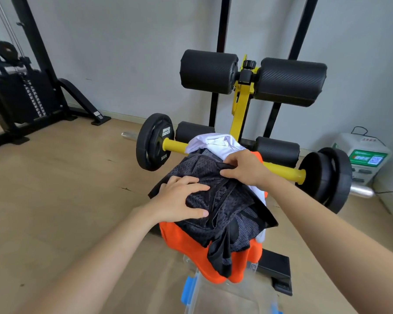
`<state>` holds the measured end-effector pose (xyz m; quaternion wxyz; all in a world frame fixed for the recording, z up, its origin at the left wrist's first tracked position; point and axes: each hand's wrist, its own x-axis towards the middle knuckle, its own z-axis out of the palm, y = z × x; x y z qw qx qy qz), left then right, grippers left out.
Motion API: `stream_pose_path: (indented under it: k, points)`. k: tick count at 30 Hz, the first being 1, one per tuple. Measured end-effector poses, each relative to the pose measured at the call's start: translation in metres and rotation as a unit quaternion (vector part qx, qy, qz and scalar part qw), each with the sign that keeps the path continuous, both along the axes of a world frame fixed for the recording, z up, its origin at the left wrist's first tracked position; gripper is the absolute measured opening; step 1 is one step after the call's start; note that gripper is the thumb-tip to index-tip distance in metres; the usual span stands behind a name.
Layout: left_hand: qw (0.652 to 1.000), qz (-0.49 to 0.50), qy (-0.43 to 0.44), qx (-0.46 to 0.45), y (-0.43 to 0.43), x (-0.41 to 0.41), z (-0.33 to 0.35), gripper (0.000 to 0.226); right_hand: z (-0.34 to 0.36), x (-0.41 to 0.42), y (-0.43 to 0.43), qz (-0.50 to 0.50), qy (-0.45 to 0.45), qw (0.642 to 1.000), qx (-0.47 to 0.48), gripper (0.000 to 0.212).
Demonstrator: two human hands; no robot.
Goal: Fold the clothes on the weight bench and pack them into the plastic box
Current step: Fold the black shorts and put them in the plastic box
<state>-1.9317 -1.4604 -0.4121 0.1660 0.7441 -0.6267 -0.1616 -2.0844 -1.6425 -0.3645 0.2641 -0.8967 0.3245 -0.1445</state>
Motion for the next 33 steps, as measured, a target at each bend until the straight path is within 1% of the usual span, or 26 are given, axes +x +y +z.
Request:
stream_pose_path:
  k: [3, 5, 7, 10, 12, 14, 16, 17, 20, 22, 23, 24, 26, 27, 28, 30, 31, 33]
  points:
    - [0.999, -0.01, 0.015, -0.027, 0.001, 0.001, 0.002, 0.071, 0.007, -0.007, -0.002, 0.003, -0.04, 0.999, 0.005, 0.01]
    - [0.997, -0.012, 0.031, -0.063, 0.001, -0.002, 0.004, 0.071, 0.014, -0.014, -0.007, -0.013, -0.072, 0.997, 0.002, 0.007]
    - [0.996, -0.023, 0.034, -0.08, -0.001, -0.012, 0.006, 0.066, 0.024, -0.025, -0.016, -0.039, -0.104, 0.994, 0.007, 0.005]
    - [0.997, -0.054, -0.021, -0.055, -0.005, -0.031, 0.005, 0.06, 0.033, -0.045, -0.03, -0.061, -0.122, 0.991, 0.01, 0.008]
    - [0.996, -0.064, -0.057, -0.025, -0.008, -0.04, 0.003, 0.061, 0.03, -0.059, -0.032, -0.058, -0.105, 0.993, 0.009, 0.01]
    - [0.996, -0.061, -0.059, 0.004, -0.01, -0.041, 0.003, 0.063, 0.02, -0.069, -0.03, -0.053, -0.092, 0.994, 0.022, 0.012]
    - [0.997, -0.065, -0.039, 0.026, -0.01, -0.039, 0.005, 0.063, 0.011, -0.074, -0.025, -0.051, -0.102, 0.993, 0.029, 0.01]
    - [0.997, -0.069, -0.024, 0.035, -0.01, -0.039, 0.007, 0.06, 0.009, -0.074, -0.021, -0.047, -0.111, 0.992, 0.03, 0.009]
    - [0.995, -0.079, 0.047, 0.049, -0.01, -0.037, 0.009, 0.043, 0.009, -0.07, -0.003, -0.017, -0.149, 0.988, 0.028, 0.008]
    - [0.992, -0.086, 0.083, 0.05, -0.011, -0.032, 0.009, 0.036, 0.011, -0.065, 0.011, 0.007, -0.169, 0.986, 0.008, 0.011]
    - [0.989, -0.084, 0.116, 0.039, -0.011, -0.029, 0.009, 0.034, 0.011, -0.062, 0.018, 0.023, -0.168, 0.986, -0.006, 0.014]
    - [0.983, -0.074, 0.17, 0.012, -0.011, -0.026, 0.012, 0.032, 0.011, -0.06, 0.024, 0.039, -0.161, 0.986, -0.022, 0.017]
    - [0.956, -0.017, 0.278, -0.092, -0.01, -0.018, 0.018, 0.025, 0.008, -0.058, 0.039, 0.065, -0.143, 0.986, -0.052, 0.028]
    - [0.943, 0.026, 0.299, -0.144, -0.009, -0.013, 0.02, 0.021, 0.005, -0.057, 0.047, 0.084, -0.134, 0.985, -0.064, 0.032]
    - [0.932, 0.068, 0.306, -0.183, -0.009, -0.007, 0.021, 0.017, -0.001, -0.057, 0.056, 0.111, -0.121, 0.984, -0.074, 0.035]
    - [0.917, 0.132, 0.305, -0.221, -0.01, 0.0, 0.018, 0.009, -0.016, -0.059, 0.069, 0.155, -0.078, 0.982, -0.079, 0.039]
    - [0.916, 0.154, 0.295, -0.225, -0.011, 0.001, 0.015, 0.008, -0.022, -0.061, 0.074, 0.159, -0.062, 0.983, -0.075, 0.04]
    - [0.926, 0.188, 0.23, -0.232, -0.014, -0.001, 0.006, 0.016, -0.03, -0.068, 0.077, 0.149, -0.065, 0.984, -0.068, 0.039]
